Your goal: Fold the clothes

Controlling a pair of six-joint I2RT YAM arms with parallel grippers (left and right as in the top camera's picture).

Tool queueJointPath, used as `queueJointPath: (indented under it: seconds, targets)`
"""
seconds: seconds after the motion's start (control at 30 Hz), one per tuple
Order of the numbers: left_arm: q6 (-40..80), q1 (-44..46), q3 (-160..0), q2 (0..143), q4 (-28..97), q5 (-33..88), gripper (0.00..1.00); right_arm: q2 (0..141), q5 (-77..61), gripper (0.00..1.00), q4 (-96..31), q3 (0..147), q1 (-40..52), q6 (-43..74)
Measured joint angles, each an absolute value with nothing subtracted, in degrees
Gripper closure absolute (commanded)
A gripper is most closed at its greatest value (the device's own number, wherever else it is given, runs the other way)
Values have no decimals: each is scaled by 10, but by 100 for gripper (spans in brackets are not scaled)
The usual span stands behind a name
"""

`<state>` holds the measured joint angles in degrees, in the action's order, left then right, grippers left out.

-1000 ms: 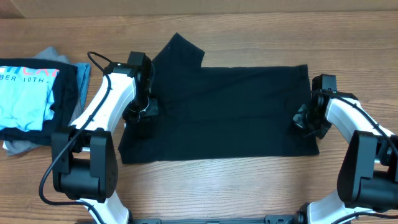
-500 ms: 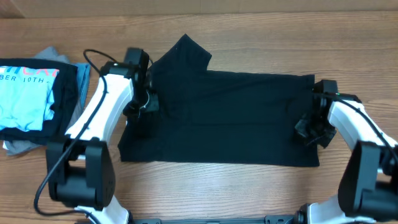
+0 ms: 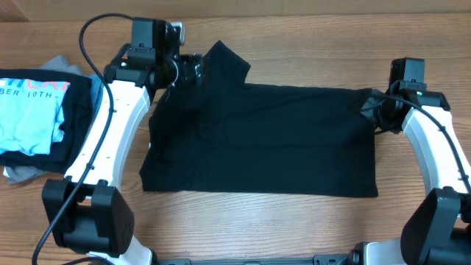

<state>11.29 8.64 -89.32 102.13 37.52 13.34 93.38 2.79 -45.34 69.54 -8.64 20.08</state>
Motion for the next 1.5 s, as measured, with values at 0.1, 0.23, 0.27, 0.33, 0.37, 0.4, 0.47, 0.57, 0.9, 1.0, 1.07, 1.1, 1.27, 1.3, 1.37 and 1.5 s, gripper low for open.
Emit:
queueJointPath:
  seconds: [0.1,0.23,0.27,0.33,0.37,0.4,0.47,0.57,0.9,1.0,1.07,1.1,1.27,1.3,1.37,1.5]
  targets:
    - [103,86,-897,1062,308,140,7,935,28,82,-401,696,-86,195]
    - [98,86,-898,1138,200,144,9,953,27,79,-336,698,-86,190]
    - [98,86,-898,1157,182,144,9,963,27,77,-323,698,-86,188]
    - [94,86,-899,1188,153,144,11,985,28,66,-297,699,-86,184]
    - [92,86,-900,1199,147,144,12,996,28,60,-284,699,-87,184]
    - [90,86,-904,1214,141,144,12,1013,27,52,-274,700,-87,180]
    - [87,86,-917,1236,133,144,12,1039,29,51,-260,700,-87,180]
    - [78,86,-950,1267,123,144,13,1073,36,48,-234,700,-88,177]
    - [55,86,-1007,1306,97,144,14,1136,57,46,-140,700,-102,142]
    - [53,87,-1007,1309,82,144,14,1160,59,47,-120,700,-118,135]
    - [49,87,-1007,1313,77,144,15,1168,56,47,-116,700,-126,126]
    - [47,87,-1007,1315,76,144,15,1169,54,47,-116,700,-131,120]
    - [41,87,-1007,1333,72,143,16,1169,47,47,-115,700,-135,107]
    - [40,87,-1007,1338,71,143,16,1169,47,47,-114,700,-134,106]
    - [40,87,-1007,1347,65,143,16,1169,46,47,-114,700,-134,104]
    - [40,87,-1010,1369,58,142,17,1169,43,47,-114,700,-134,104]
